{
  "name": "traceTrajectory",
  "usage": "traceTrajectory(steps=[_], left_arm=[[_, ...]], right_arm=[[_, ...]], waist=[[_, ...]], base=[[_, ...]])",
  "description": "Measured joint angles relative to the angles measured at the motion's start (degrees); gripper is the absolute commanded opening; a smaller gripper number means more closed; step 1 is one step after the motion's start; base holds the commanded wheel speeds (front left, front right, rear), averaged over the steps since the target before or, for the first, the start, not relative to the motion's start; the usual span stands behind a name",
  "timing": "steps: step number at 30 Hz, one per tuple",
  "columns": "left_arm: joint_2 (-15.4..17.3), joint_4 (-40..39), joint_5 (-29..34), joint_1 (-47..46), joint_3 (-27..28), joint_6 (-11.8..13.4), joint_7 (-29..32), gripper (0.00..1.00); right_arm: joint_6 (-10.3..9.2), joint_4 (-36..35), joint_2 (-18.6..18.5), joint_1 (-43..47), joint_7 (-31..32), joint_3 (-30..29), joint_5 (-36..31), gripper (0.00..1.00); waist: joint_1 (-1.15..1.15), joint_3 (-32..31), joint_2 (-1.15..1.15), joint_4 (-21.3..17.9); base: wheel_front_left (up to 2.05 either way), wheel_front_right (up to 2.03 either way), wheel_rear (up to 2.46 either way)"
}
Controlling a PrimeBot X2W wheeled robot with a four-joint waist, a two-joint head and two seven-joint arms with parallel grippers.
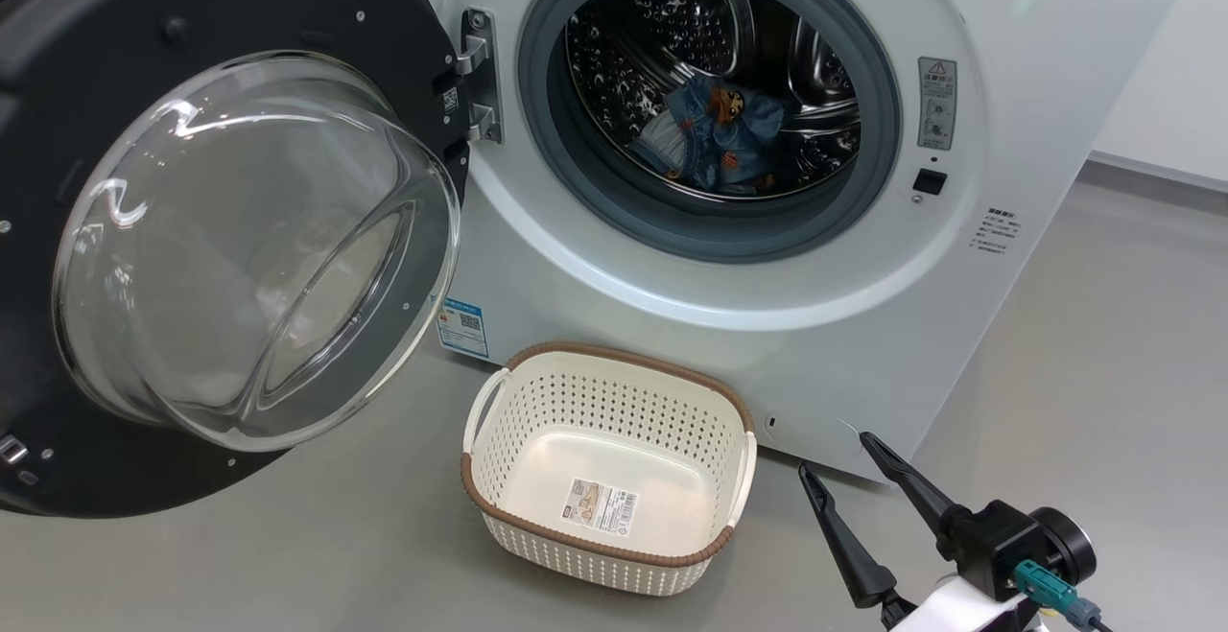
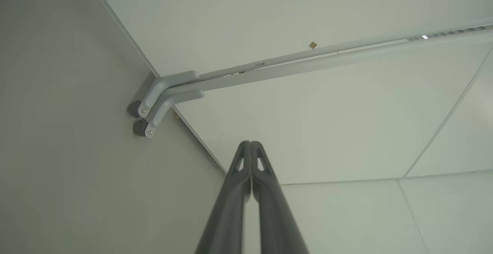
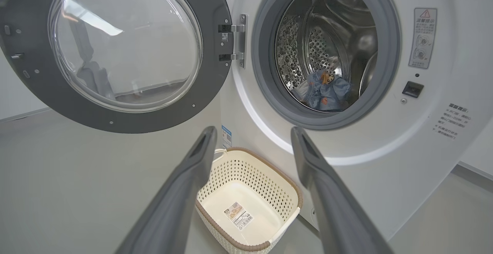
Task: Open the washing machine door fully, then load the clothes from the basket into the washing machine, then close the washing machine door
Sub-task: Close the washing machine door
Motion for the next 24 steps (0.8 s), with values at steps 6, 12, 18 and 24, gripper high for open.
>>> traceTrajectory(steps=[6, 12, 18, 24], left_arm=[[2.4, 2.0, -1.8, -4.5, -1.9, 0.0, 3.0, 0.00], [2.9, 3.6, -3.4, -7.0, -3.3, 0.0, 6.5, 0.00], [2.9, 5.7, -6.5, -9.5, -3.1, 0.0, 9.0, 0.00], [2.6, 7.7, -7.2, -10.1, -3.5, 0.0, 11.1, 0.00]], right_arm=[[0.00, -0.1, -0.8, -0.1, 0.0, 0.6, -0.1, 1.00], [0.00, -0.1, -1.0, -0.2, 0.0, 0.9, -0.1, 1.00], [0.00, -0.1, -2.0, -0.2, 0.0, 0.9, -0.1, 1.00], [0.00, -0.1, -2.9, -0.4, 0.0, 0.8, -0.1, 1.00]], waist=[[0.00, 1.1, 0.00, -1.2], [0.00, 2.1, 0.00, -2.6], [0.00, 2.9, 0.00, -4.1], [0.00, 3.4, 0.00, -5.1]], base=[[0.00, 0.00, 0.00], [0.00, 0.00, 0.00], [0.00, 0.00, 0.00], [0.00, 0.00, 0.00]])
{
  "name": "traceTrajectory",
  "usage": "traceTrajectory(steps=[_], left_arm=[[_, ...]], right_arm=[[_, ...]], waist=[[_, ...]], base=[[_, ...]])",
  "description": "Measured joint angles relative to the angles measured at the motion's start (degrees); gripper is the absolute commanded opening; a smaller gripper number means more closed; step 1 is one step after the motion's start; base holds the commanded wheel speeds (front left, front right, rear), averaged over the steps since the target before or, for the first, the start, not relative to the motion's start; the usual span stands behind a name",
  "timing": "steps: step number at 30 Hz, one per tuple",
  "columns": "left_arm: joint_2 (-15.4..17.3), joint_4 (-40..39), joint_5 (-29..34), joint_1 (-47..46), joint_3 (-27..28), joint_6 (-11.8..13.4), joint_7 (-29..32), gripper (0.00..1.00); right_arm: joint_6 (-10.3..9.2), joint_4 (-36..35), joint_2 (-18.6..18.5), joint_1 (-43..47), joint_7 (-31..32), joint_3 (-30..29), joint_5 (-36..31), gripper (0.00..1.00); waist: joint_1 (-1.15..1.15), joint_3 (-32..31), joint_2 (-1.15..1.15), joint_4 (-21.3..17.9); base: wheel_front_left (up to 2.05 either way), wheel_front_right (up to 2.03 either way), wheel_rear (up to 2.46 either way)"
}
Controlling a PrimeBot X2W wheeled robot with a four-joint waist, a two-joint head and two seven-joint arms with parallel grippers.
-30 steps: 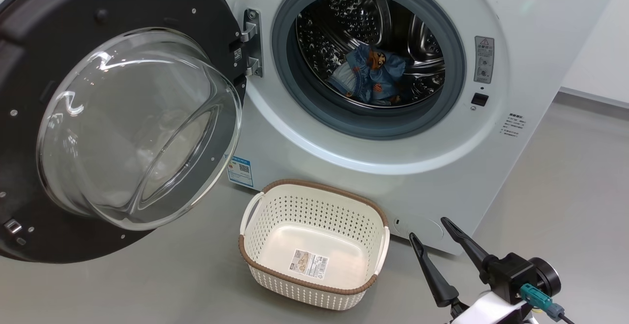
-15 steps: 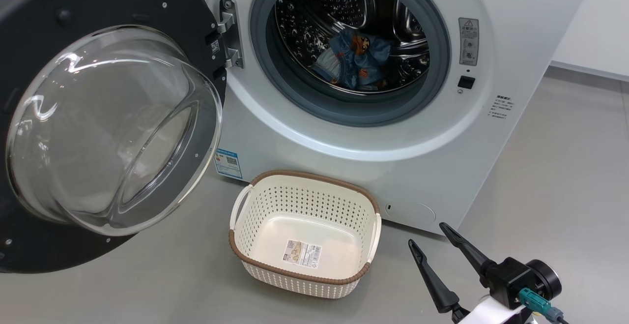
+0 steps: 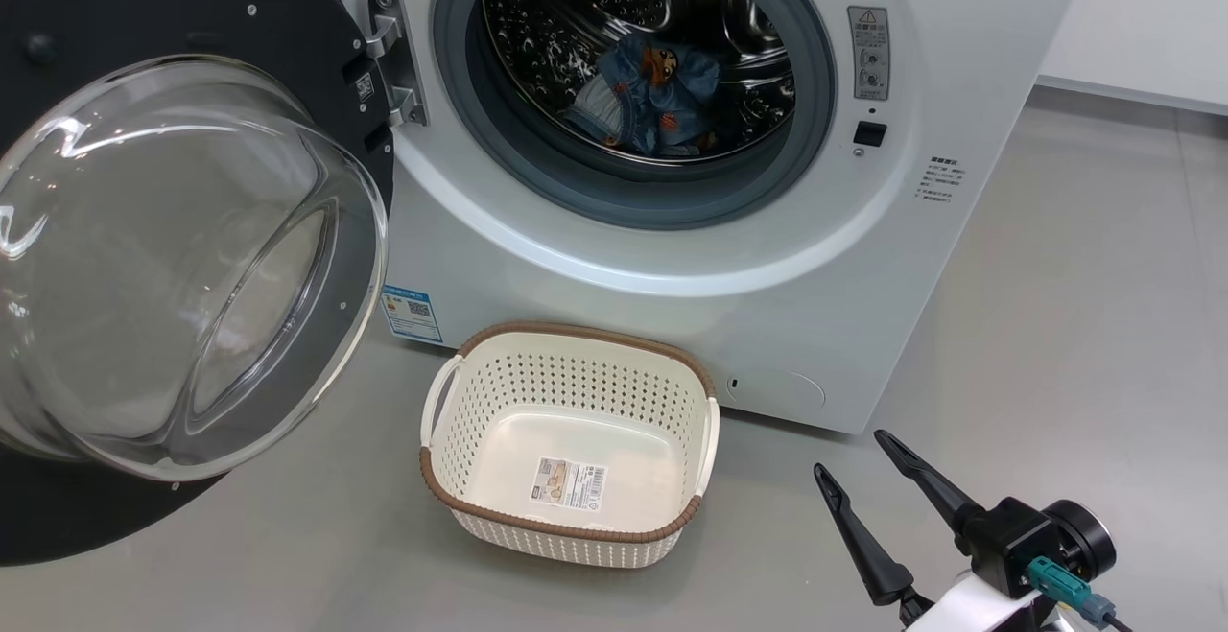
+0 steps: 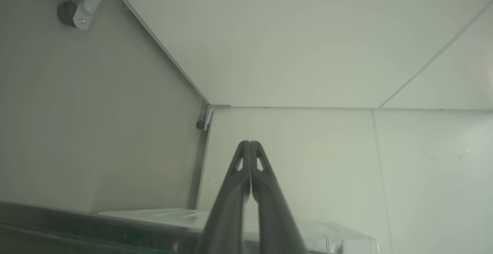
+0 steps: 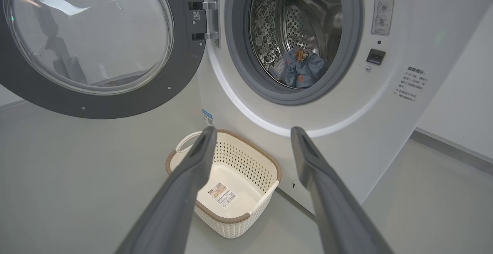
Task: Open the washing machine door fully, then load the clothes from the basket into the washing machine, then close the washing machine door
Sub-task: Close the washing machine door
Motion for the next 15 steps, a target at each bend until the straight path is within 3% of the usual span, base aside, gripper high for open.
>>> traceTrajectory(steps=[15], left_arm=[[0.0, 2.8, -1.7, 0.0, -4.2, -2.9, 8.5, 0.00]], right_arm=[[0.00, -0.1, -0.9, -0.7, 0.0, -1.0, 0.0, 1.00]], waist=[[0.00, 0.7, 0.00, -0.9]], base=[[0.00, 0.00, 0.00]])
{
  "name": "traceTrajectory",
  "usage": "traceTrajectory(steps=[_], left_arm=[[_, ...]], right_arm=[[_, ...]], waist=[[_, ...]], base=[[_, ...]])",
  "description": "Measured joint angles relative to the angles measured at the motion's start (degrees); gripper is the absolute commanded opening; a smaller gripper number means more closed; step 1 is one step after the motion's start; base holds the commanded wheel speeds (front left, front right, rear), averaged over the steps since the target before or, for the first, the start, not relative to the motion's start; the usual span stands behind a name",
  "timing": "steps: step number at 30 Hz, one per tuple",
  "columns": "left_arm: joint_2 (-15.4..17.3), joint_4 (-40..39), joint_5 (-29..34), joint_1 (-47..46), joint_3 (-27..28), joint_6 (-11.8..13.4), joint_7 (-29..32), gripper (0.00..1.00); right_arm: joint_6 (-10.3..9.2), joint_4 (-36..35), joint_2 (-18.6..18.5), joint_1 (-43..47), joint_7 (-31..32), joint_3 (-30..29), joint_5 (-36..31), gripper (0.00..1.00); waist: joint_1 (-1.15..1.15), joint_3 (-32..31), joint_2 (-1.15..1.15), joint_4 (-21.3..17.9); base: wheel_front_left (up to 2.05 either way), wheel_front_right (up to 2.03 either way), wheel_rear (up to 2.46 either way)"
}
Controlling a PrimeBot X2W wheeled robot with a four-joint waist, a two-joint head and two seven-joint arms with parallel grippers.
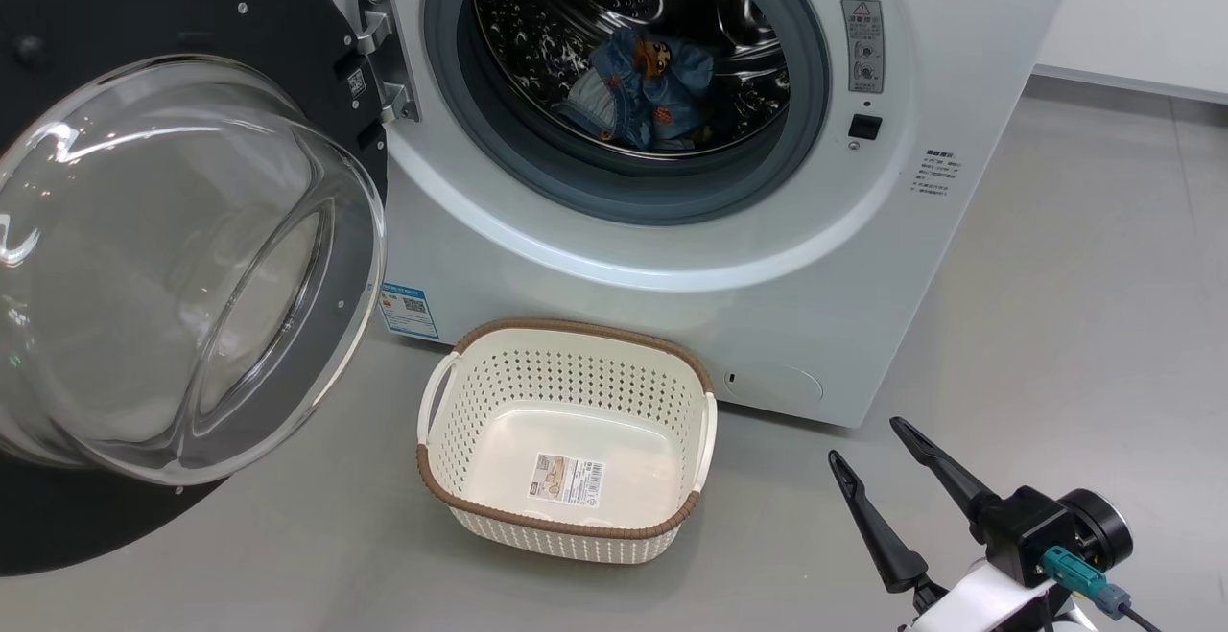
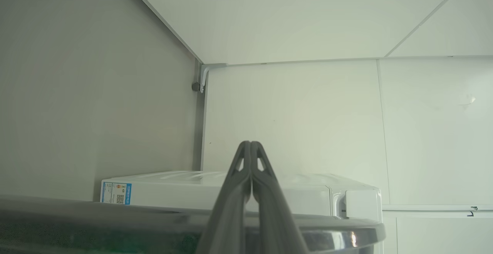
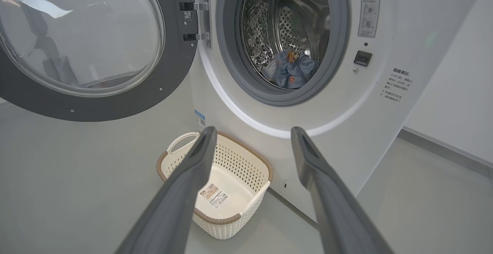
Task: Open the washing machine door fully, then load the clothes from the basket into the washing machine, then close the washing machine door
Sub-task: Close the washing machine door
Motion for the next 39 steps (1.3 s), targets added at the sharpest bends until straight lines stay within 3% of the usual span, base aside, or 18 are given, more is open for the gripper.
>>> traceTrajectory(steps=[11, 20, 39], left_arm=[[0.3, 0.9, 0.5, 1.0, -5.0, -3.0, 6.2, 0.00], [-1.8, 0.8, 0.5, 2.7, -9.9, -4.7, 13.5, 0.00], [-7.4, -9.6, -4.2, 7.3, -15.1, -7.0, 27.9, 0.00]], right_arm=[[0.00, 0.0, 0.0, 0.0, 0.0, -0.4, 0.2, 1.00], [0.00, 0.0, 0.8, 0.1, 0.0, -1.2, 0.3, 1.00], [0.00, -0.7, 3.4, 0.2, 0.0, -1.5, 0.4, 1.00]], waist=[[0.00, -0.5, 0.00, 1.0], [0.00, -1.5, 0.00, 2.7], [0.00, -1.4, 0.00, 4.3]], base=[[0.00, 0.00, 0.00], [0.00, 0.00, 0.00], [0.00, 0.00, 0.00]])
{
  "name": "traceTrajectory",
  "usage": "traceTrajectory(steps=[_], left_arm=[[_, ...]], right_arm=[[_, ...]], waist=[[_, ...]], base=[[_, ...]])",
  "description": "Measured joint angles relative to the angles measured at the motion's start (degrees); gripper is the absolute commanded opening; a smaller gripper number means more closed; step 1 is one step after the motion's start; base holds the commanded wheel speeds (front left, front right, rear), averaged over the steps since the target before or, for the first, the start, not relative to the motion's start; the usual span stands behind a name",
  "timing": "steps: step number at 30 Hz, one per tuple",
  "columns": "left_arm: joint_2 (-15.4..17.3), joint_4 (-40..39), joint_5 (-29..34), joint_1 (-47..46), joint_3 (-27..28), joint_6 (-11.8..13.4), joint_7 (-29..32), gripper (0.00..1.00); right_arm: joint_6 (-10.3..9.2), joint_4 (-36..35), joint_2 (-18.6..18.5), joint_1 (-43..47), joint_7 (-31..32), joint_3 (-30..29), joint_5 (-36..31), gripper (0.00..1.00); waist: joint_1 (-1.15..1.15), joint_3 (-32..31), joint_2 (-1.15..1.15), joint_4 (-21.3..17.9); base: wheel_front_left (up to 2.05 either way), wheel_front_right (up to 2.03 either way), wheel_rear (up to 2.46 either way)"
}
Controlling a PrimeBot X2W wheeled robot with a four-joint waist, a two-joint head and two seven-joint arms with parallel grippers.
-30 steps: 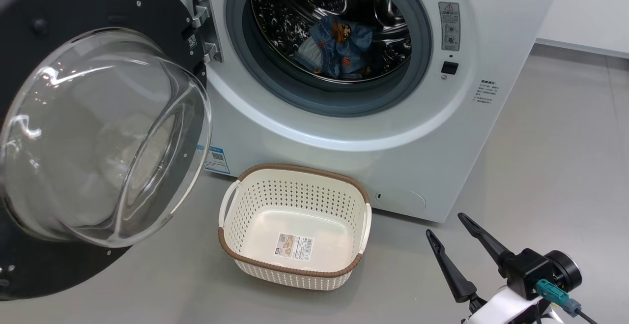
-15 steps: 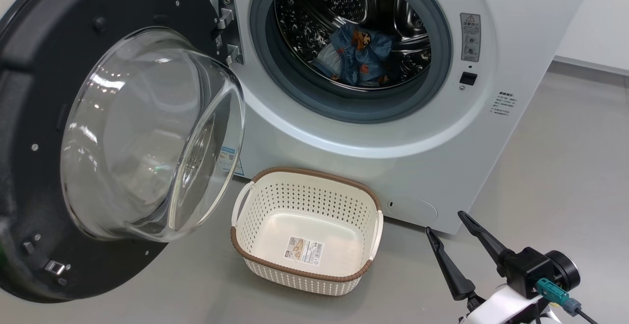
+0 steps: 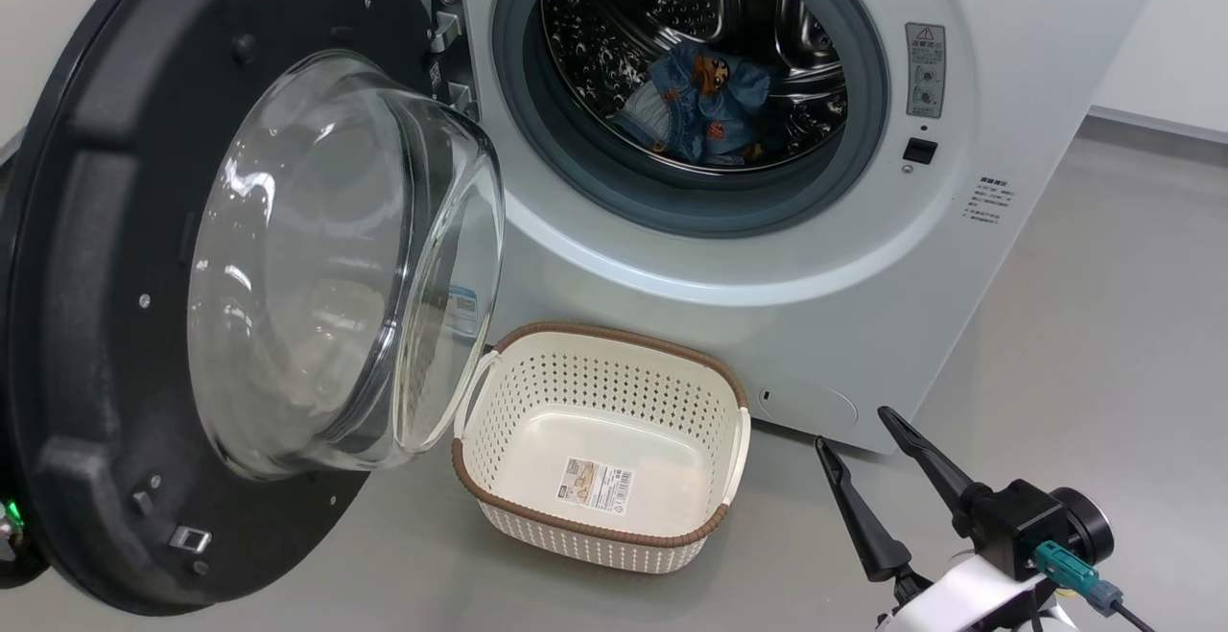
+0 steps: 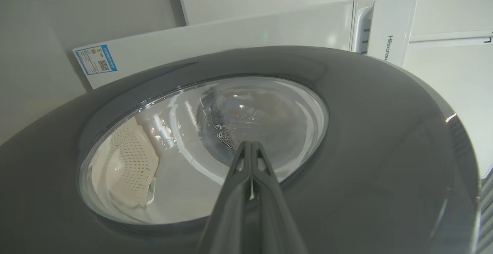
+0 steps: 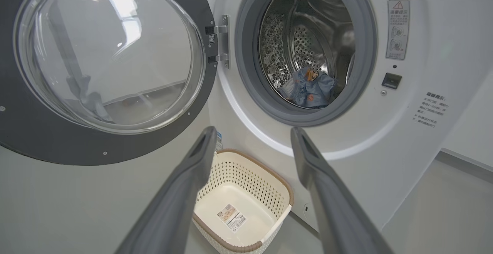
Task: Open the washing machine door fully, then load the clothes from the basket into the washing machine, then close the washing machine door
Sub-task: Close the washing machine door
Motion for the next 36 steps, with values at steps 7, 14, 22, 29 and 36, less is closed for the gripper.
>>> traceTrajectory(steps=[7, 14, 22, 29, 36], left_arm=[[-3.1, -7.1, -2.5, 2.9, -1.8, 0.0, 4.7, 0.00], [-8.1, -15.1, -5.0, 6.9, -3.7, 0.0, 6.9, 0.00], [-14.3, -22.8, -4.9, 9.9, -8.8, 0.1, 5.5, 0.00], [-14.0, -25.9, -4.9, 10.8, -11.8, 0.2, 0.8, 0.00], [-13.2, -26.9, -5.4, 12.2, -14.8, 0.7, -3.0, 0.00]], right_arm=[[0.00, -0.2, 1.4, 0.0, 0.0, -1.2, 0.0, 1.00], [0.00, -0.4, 2.6, -0.1, 0.0, -1.6, -0.1, 1.00], [0.00, -0.4, 2.7, -0.2, 0.0, -1.8, -0.4, 1.00], [0.00, -0.3, 2.7, -0.3, 0.0, -1.1, -0.6, 1.00], [0.00, 0.0, 2.6, -0.6, 0.0, -0.7, -0.6, 1.00]], waist=[[0.00, 0.6, 0.00, -1.4], [0.00, 1.2, 0.00, -3.6], [0.00, 1.6, 0.00, -6.6], [0.00, 1.6, 0.00, -9.8], [0.00, 1.2, 0.00, -13.1]], base=[[0.00, 0.00, 0.00], [0.00, 0.00, 0.00], [0.00, 0.00, 0.00], [0.00, 0.00, 0.00], [0.00, 0.00, 0.00]])
